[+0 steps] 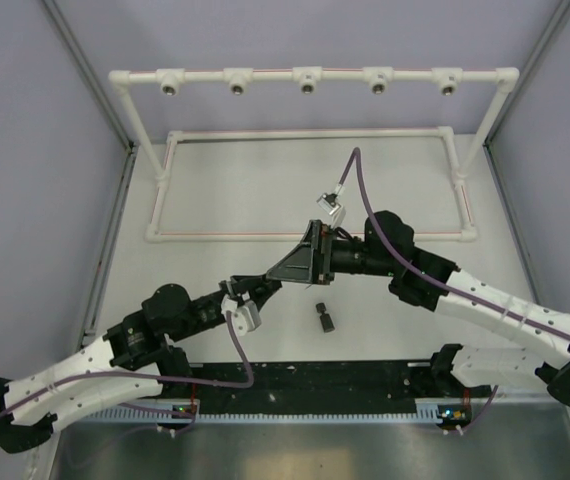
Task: Install the water faucets
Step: Pick up the adaptor at the center of the board.
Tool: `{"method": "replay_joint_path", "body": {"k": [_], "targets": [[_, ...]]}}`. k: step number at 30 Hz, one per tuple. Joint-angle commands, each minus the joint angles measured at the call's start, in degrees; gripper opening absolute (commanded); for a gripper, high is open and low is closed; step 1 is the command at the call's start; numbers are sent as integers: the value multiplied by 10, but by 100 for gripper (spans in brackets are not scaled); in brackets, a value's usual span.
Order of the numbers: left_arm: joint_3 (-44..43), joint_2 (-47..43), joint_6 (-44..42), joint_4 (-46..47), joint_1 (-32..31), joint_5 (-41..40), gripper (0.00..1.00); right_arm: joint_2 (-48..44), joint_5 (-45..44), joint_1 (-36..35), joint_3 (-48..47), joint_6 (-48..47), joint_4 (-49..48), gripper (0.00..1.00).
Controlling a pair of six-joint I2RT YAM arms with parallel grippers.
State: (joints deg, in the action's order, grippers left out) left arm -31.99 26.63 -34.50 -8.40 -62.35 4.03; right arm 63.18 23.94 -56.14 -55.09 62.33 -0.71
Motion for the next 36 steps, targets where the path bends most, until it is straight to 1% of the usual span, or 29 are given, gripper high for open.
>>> {"method": "replay_joint_path", "body": {"k": [1, 8, 11, 21, 23, 26, 28, 33, 35, 36], "targets": [[-14, 0, -9, 66, 0, 12, 0, 4, 11, -7, 4, 9, -40, 88], [-16, 1, -32, 79, -1, -7, 0, 6, 7, -7, 17, 10, -31, 88], [-16, 3, -39, 79, 0, -10, 0, 8, 11, -8, 23, 19, -41, 86], [-22, 2, -39, 78, 0, -2, 0, 12, -14, -8, 23, 3, -13, 86], [-22, 0, -39, 77, 0, -2, 0, 13, -9, -8, 24, 6, -21, 80], [-21, 1, -41, 76, -1, -2, 0, 16, -6, -8, 24, 6, -25, 64], [-21, 2, -41, 75, 0, -2, 0, 18, -4, -8, 25, 6, -25, 56], [-20, 4, -39, 73, 0, 1, 0, 17, 0, -7, 26, 4, -23, 54], [-19, 4, -40, 74, 0, 1, 0, 16, 0, -7, 27, 4, -21, 48], [-19, 4, -39, 74, -1, 1, 0, 16, 0, -7, 27, 3, -21, 42]]}}
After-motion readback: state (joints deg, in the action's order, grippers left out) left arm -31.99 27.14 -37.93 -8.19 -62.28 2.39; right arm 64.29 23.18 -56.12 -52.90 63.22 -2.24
